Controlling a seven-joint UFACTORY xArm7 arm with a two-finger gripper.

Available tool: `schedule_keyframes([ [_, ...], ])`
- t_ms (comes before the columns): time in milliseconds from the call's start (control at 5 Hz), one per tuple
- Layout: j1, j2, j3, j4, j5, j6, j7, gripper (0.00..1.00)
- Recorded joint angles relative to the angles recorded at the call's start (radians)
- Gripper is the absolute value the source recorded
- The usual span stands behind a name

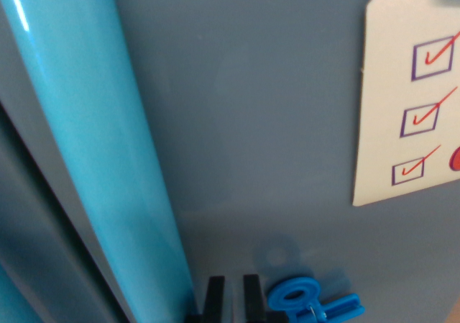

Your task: Close fridge door

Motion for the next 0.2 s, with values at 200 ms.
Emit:
schedule_keyframes([
  [200,0.0000,0.000,0.000,0.000,0.0000,0.000,0.000,1.00],
])
